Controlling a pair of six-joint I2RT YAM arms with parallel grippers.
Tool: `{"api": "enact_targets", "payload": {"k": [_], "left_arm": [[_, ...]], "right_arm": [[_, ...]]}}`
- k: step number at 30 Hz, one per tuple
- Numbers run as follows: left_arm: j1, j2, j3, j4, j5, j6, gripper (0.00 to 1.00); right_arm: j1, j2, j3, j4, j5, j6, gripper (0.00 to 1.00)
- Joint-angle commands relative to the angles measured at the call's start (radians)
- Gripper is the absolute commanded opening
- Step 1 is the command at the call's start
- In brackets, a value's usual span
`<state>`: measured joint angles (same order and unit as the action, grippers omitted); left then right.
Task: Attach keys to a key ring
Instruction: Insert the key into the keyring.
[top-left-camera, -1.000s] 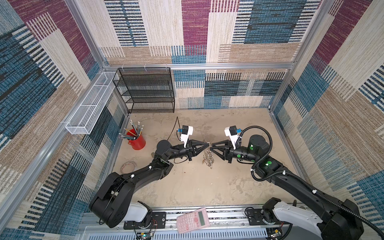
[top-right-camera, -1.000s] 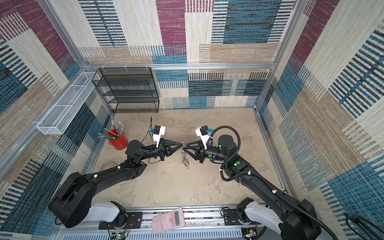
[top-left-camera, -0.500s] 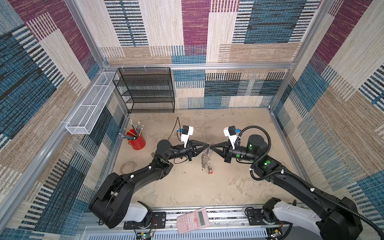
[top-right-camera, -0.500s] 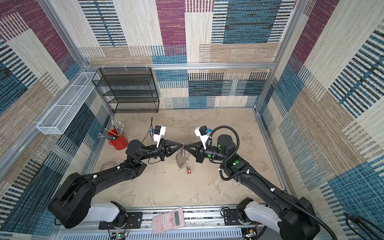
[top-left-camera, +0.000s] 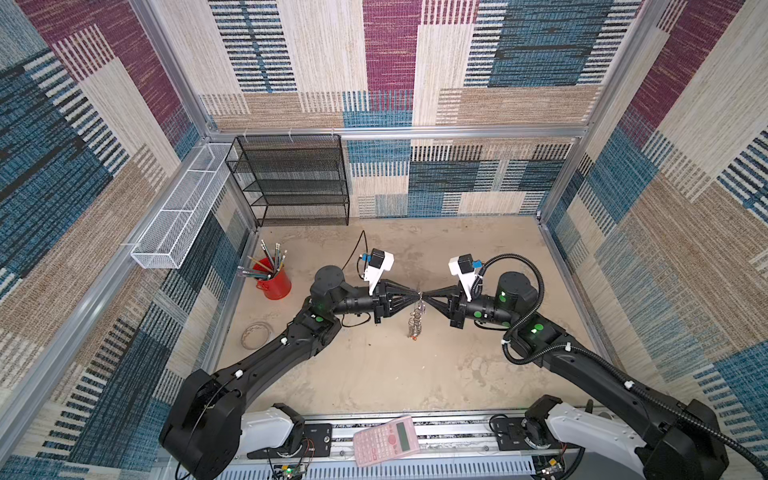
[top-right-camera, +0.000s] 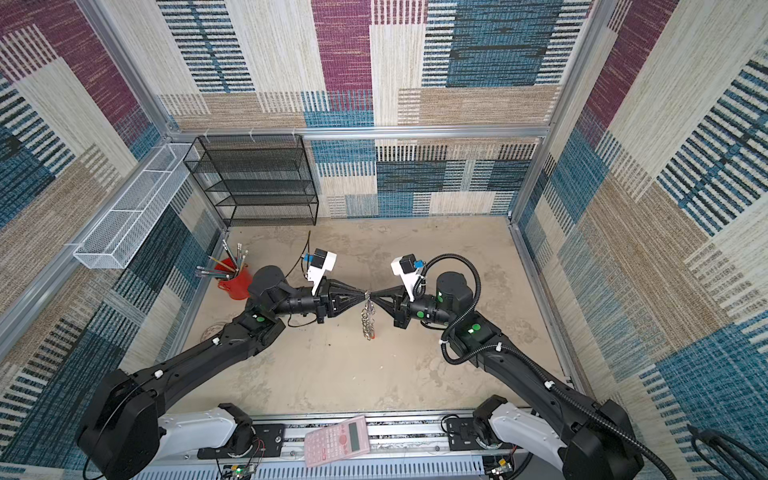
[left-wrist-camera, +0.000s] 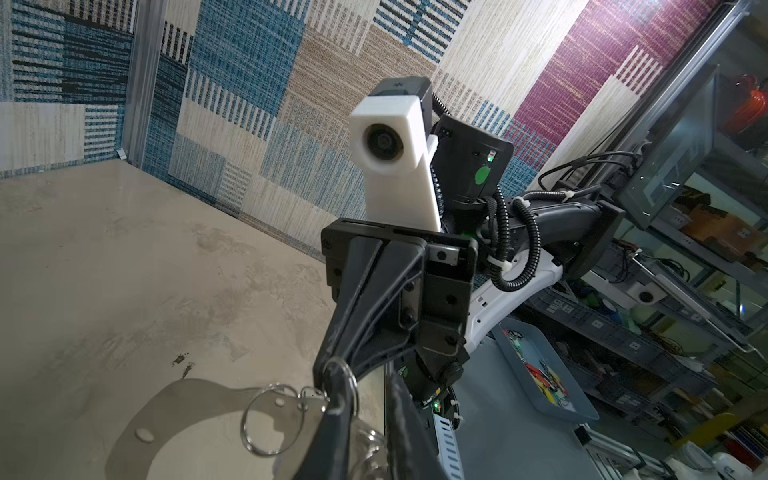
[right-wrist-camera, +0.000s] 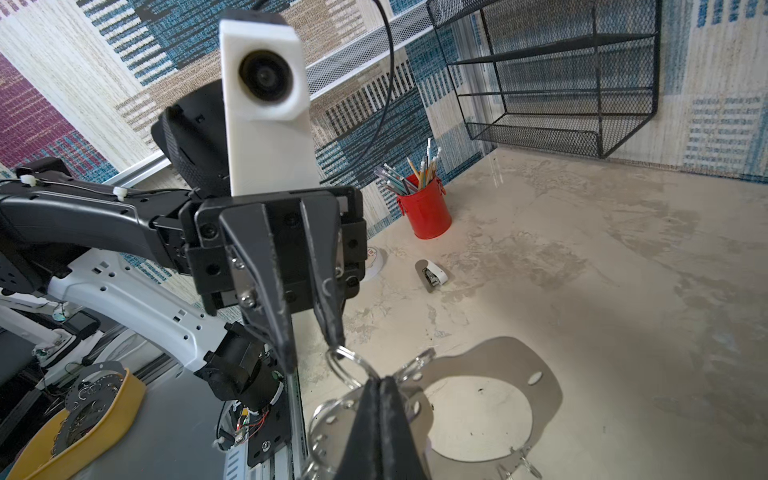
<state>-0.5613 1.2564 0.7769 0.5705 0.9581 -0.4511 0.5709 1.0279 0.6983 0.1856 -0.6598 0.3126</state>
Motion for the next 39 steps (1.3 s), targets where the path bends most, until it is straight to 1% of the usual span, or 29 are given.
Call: {"api": "enact_targets", "payload": {"k": [1, 4, 5, 8, 13, 19, 21, 24, 28, 32, 35, 39], "left_arm": [[-0.001, -0.01, 0.044, -0.204, 0.055, 0.134, 0.21], [0.001, -0.003, 0.094, -0.333, 0.064, 0.21, 0.24], [0.001, -0.005, 0.116, -0.392, 0.058, 0.249, 0.25], [0.004, -0.012, 0.157, -0.488, 0.033, 0.323, 0.28], [0.005, 0.015, 0.257, -0.685, 0.013, 0.439, 0.28], [0.003, 0.037, 0.313, -0.794, 0.01, 0.496, 0.27], [0.0, 0.047, 0.333, -0.838, -0.007, 0.517, 0.25], [-0.006, 0.057, 0.341, -0.851, -0.011, 0.522, 0.24], [-0.017, 0.075, 0.353, -0.856, -0.035, 0.516, 0.18], [-0.021, 0.091, 0.364, -0.852, -0.052, 0.504, 0.09], [-0.022, 0.092, 0.35, -0.807, -0.058, 0.47, 0.0], [-0.022, 0.059, 0.273, -0.653, -0.077, 0.389, 0.0]], "right_arm": [[0.001, -0.008, 0.0, 0.014, 0.001, -0.013, 0.0], [0.001, -0.01, -0.001, 0.012, -0.002, -0.015, 0.0], [0.003, -0.011, -0.003, 0.011, -0.003, -0.015, 0.0], [0.003, -0.01, -0.003, 0.004, -0.005, -0.019, 0.0], [0.007, -0.006, -0.002, 0.001, -0.005, -0.024, 0.0], [0.009, 0.0, 0.0, 0.002, -0.002, -0.026, 0.0], [0.009, 0.002, -0.001, 0.003, 0.0, -0.026, 0.0], [0.01, 0.003, -0.002, 0.005, 0.001, -0.025, 0.0], [0.012, 0.004, -0.002, 0.005, 0.001, -0.023, 0.0], [0.012, 0.004, -0.004, 0.004, 0.002, -0.024, 0.0], [0.013, 0.005, -0.009, 0.004, 0.002, -0.022, 0.0], [0.003, -0.016, -0.015, 0.033, -0.011, 0.036, 0.01]]}}
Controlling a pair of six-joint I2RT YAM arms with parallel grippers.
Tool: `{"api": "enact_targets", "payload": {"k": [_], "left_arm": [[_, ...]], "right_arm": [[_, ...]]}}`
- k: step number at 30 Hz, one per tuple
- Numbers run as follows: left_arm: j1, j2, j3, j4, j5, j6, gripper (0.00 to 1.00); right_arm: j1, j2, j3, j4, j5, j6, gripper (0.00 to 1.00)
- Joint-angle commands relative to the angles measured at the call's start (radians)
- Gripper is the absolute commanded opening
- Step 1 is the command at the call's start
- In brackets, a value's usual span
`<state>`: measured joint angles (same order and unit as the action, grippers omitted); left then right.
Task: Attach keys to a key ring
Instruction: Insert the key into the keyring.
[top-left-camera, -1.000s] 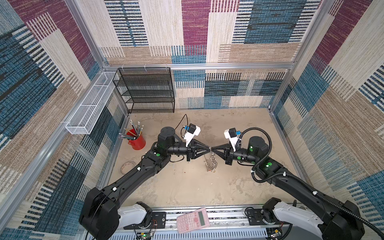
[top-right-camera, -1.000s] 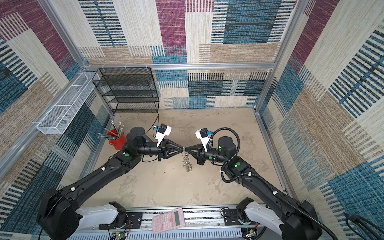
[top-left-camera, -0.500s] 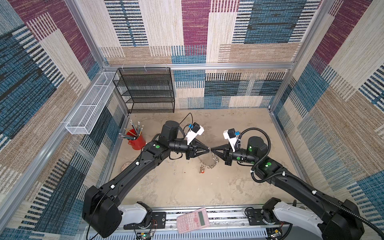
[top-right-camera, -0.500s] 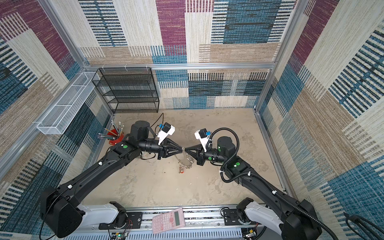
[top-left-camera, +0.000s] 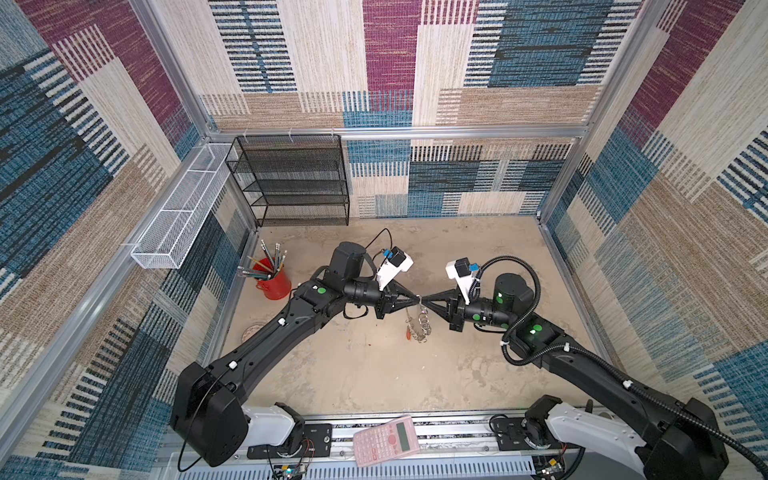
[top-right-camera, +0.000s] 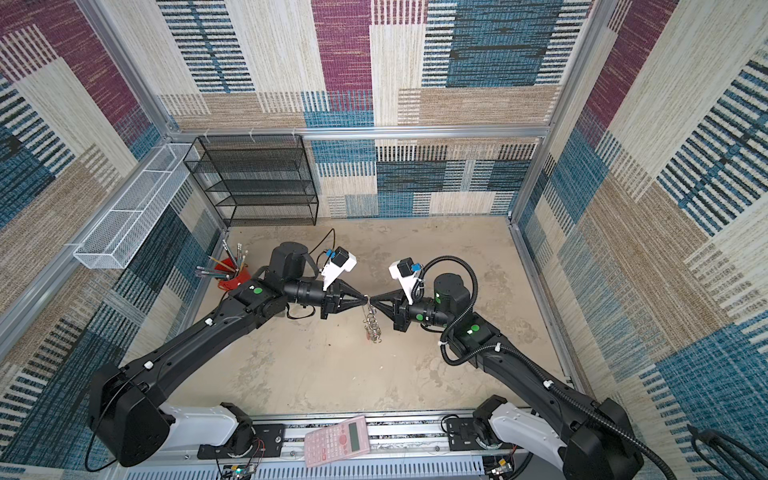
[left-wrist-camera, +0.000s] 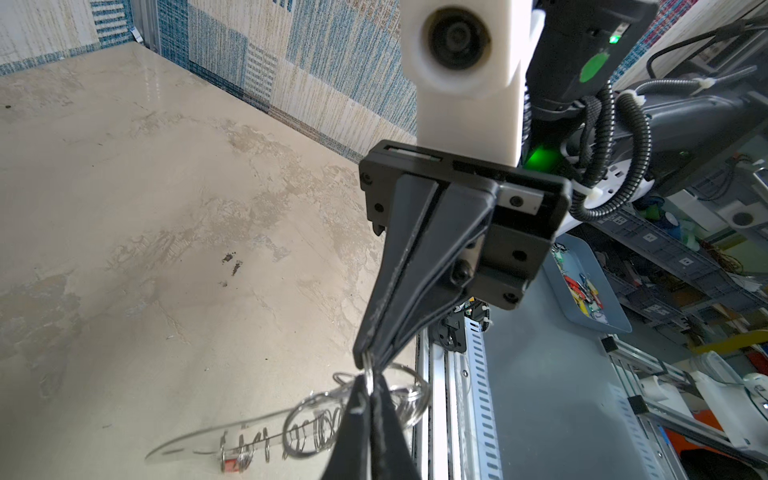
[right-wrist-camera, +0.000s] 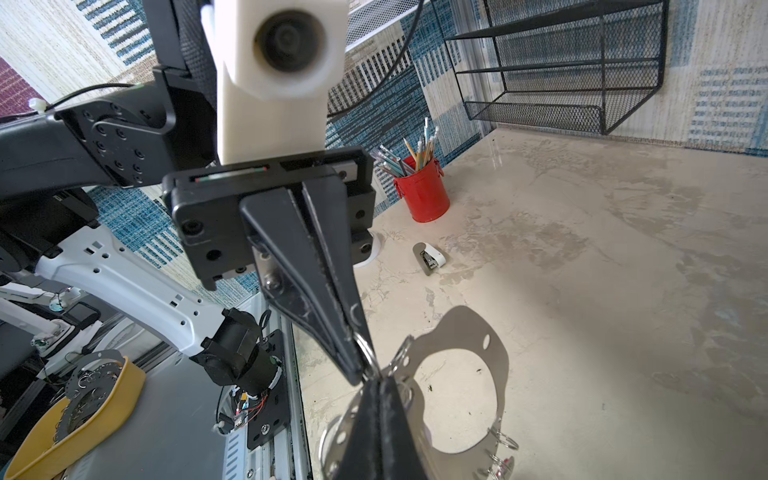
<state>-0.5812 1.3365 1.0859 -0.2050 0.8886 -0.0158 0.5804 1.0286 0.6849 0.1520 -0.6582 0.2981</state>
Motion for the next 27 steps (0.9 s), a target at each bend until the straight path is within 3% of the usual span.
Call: {"api": "enact_targets", "payload": {"k": [1, 2, 3, 7, 16, 20, 27], "left_arm": [[-0.002, -0.043, -0.072, 0.179, -0.01, -0.068, 0.0], [-0.002, -0.063, -0.103, 0.229, -0.013, -0.085, 0.0], [-0.002, -0.079, -0.132, 0.274, -0.016, -0.099, 0.0], [-0.002, -0.111, -0.216, 0.442, -0.001, -0.174, 0.0], [0.0, -0.1, -0.339, 0.854, 0.017, -0.382, 0.0], [0.0, -0.082, -0.349, 0.92, 0.032, -0.423, 0.0], [0.0, -0.071, -0.355, 0.96, 0.033, -0.452, 0.0]], "right_arm": [[-0.019, -0.029, -0.004, 0.078, -0.019, 0.064, 0.14], [-0.031, -0.039, -0.004, 0.078, -0.013, 0.068, 0.25], [-0.041, -0.045, -0.003, 0.07, -0.002, 0.068, 0.3], [-0.063, -0.054, -0.01, 0.052, 0.011, 0.072, 0.39], [-0.062, -0.037, -0.086, 0.13, -0.085, 0.106, 0.53], [-0.06, -0.028, -0.115, 0.164, -0.107, 0.101, 0.59], [-0.044, 0.053, -0.081, 0.179, -0.088, 0.072, 0.57]]}}
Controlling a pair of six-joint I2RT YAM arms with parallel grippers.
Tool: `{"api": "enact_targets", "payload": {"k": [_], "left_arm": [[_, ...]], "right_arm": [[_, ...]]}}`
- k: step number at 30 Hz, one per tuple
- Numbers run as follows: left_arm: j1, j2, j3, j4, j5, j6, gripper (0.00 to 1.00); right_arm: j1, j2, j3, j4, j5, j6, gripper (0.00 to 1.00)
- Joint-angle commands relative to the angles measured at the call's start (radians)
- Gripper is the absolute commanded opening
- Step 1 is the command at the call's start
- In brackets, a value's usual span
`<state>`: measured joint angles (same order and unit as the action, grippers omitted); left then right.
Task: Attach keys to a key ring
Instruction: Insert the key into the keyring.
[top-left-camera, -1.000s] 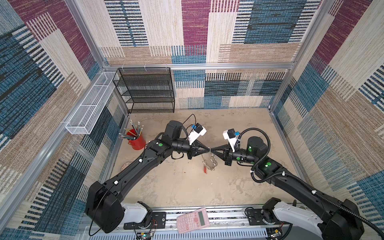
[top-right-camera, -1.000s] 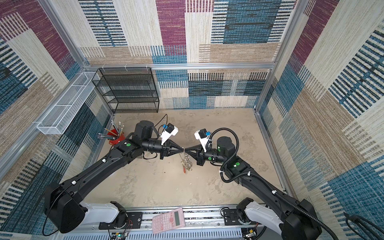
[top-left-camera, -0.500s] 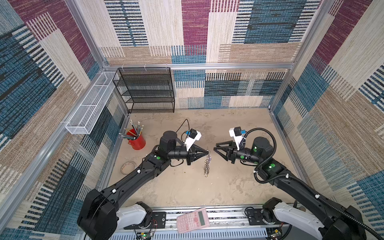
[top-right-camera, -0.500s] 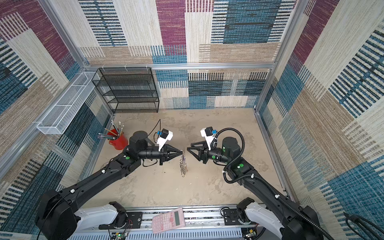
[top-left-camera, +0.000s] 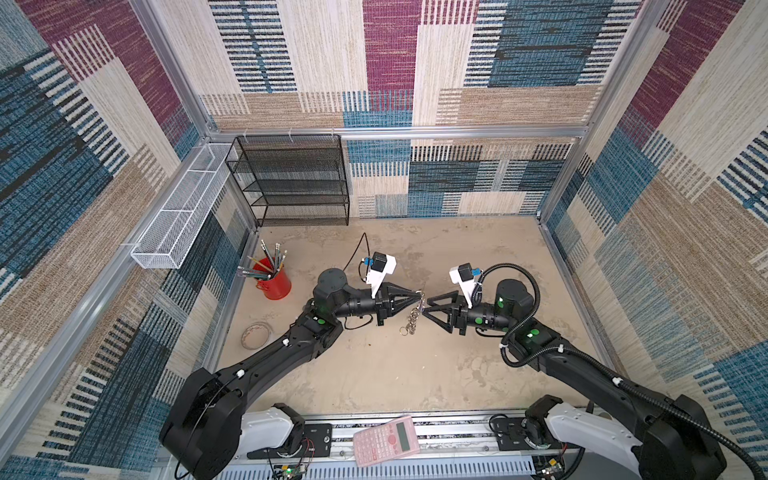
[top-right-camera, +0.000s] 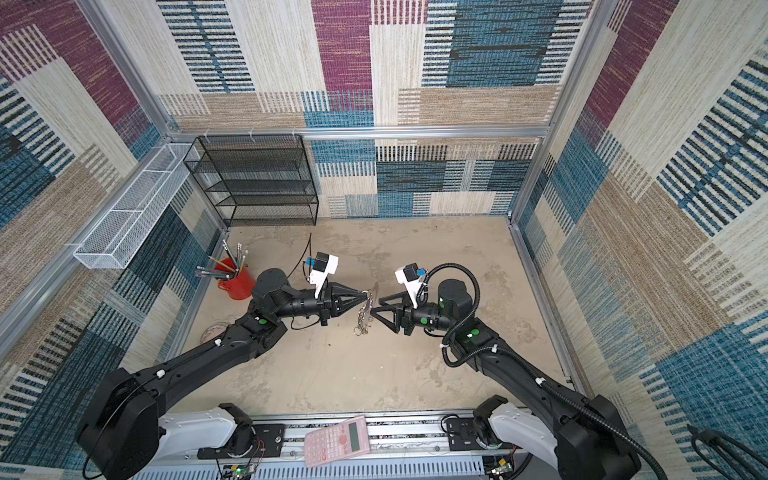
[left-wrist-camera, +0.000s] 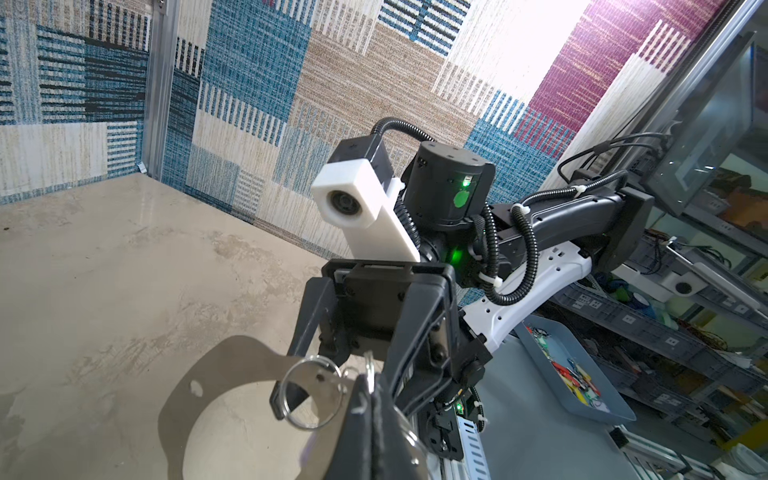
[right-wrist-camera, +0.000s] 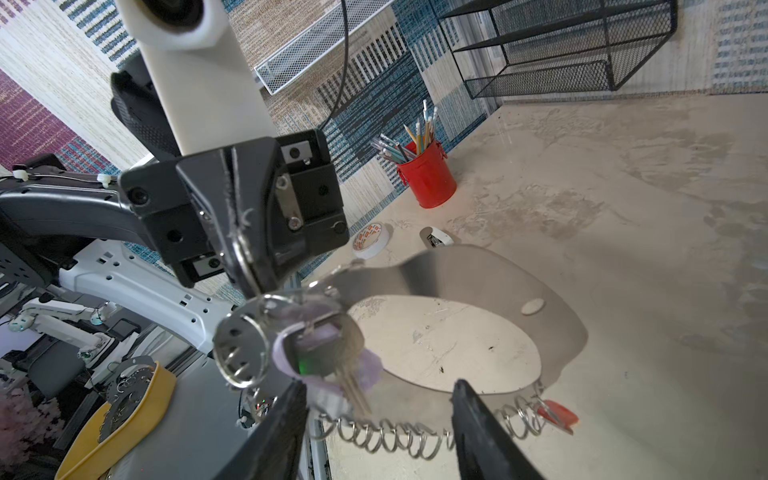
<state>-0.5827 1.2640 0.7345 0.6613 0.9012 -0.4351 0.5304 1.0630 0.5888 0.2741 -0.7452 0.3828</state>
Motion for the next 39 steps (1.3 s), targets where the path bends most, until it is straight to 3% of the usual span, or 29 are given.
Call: {"api": "enact_targets", "payload": {"k": [1, 8, 19, 26, 39], "left_arm": [[0.001, 0.002, -0.005, 0.092, 0.021, -0.034, 0.0], [0.001, 0.002, -0.018, 0.093, 0.02, -0.039, 0.0], [0.001, -0.009, -0.006, 0.041, 0.001, -0.04, 0.0], [0.001, -0.037, 0.004, -0.04, -0.032, -0.023, 0.0], [0.019, -0.057, 0.021, -0.101, -0.013, -0.02, 0.0]], "right_arm": [[0.007, 0.028, 0.019, 0.06, 0.006, -0.014, 0.57], [0.008, 0.032, 0.025, 0.08, 0.018, -0.011, 0.57], [0.009, -0.007, 0.011, 0.049, 0.06, -0.026, 0.18], [0.009, -0.041, 0.006, -0.002, 0.138, -0.052, 0.01], [0.009, -0.067, 0.009, -0.1, 0.341, -0.069, 0.0]]}}
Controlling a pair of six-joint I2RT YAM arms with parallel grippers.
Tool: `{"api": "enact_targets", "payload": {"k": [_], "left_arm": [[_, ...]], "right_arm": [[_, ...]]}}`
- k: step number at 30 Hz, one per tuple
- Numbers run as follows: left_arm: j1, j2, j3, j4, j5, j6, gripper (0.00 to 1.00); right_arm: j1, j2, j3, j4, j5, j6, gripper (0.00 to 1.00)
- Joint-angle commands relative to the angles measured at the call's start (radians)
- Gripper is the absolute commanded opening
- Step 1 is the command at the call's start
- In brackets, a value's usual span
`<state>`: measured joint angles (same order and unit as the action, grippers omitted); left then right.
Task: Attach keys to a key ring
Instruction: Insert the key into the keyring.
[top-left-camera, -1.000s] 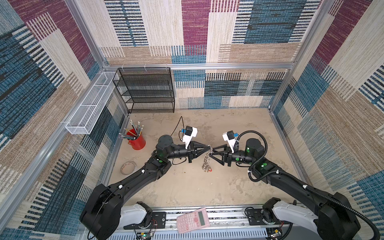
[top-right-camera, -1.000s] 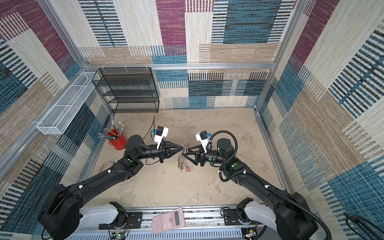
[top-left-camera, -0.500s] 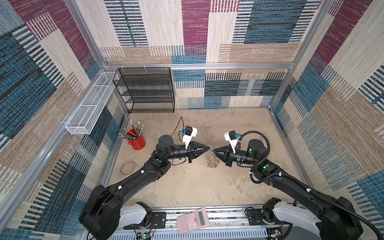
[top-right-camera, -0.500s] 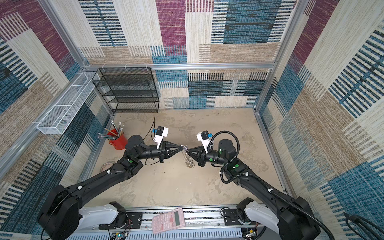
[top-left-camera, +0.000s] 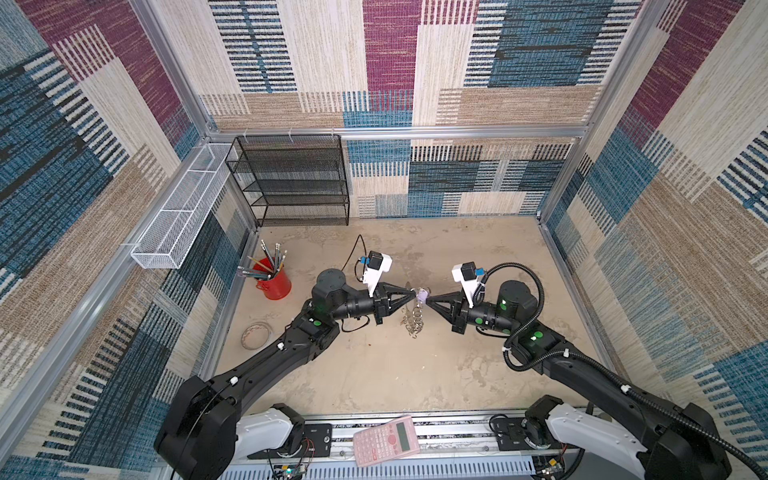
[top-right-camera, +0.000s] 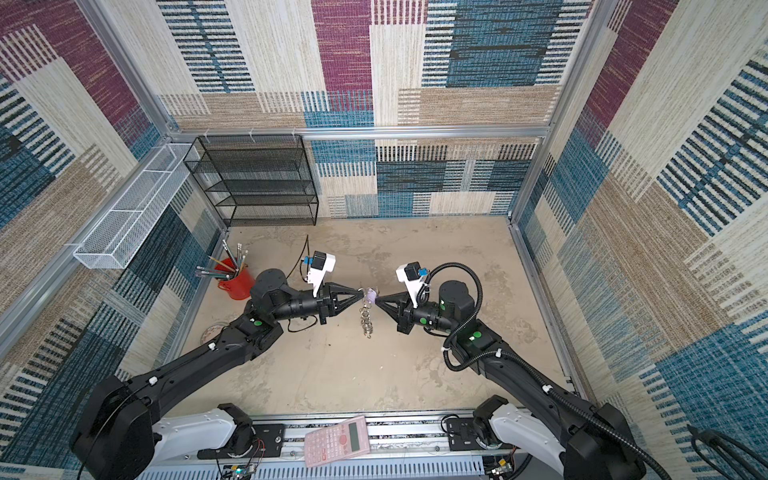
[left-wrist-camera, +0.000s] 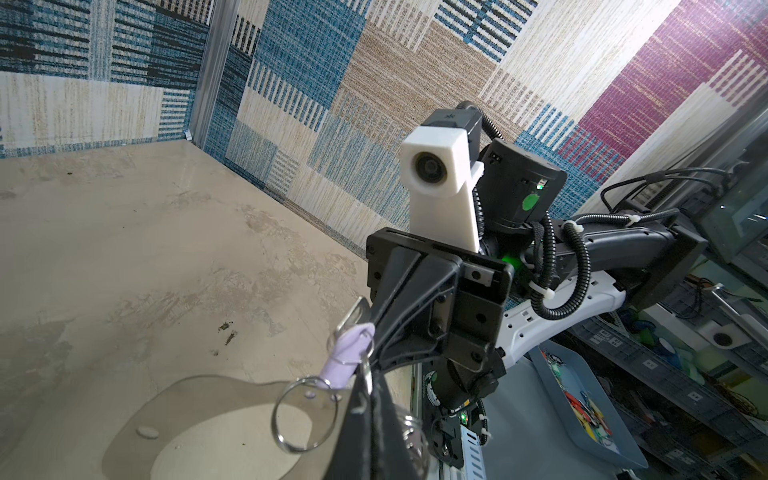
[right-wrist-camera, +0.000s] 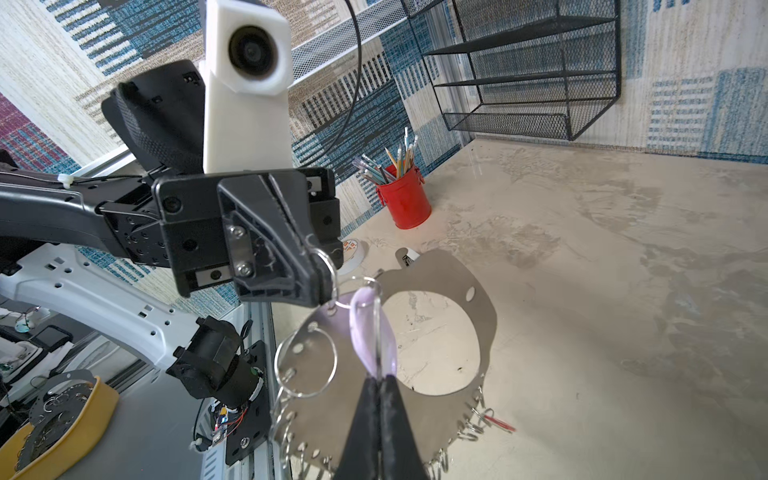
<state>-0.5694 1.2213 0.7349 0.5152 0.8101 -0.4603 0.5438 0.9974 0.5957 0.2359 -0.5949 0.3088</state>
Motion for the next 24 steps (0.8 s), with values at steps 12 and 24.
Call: {"api": "enact_targets", "payload": {"k": [12, 24], "left_arm": [[0.07, -0.056, -0.002, 0.065, 0.102, -0.015, 0.0], [0.1, -0.085, -0.014, 0.063, 0.128, -0.014, 0.0]], "right_arm": [[-0.004, -0.01, -0.007, -0.088, 0.265, 0.023, 0.0], [-0.031, -0.025, -0.005, -0.095, 0.316, 0.031, 0.0]]}}
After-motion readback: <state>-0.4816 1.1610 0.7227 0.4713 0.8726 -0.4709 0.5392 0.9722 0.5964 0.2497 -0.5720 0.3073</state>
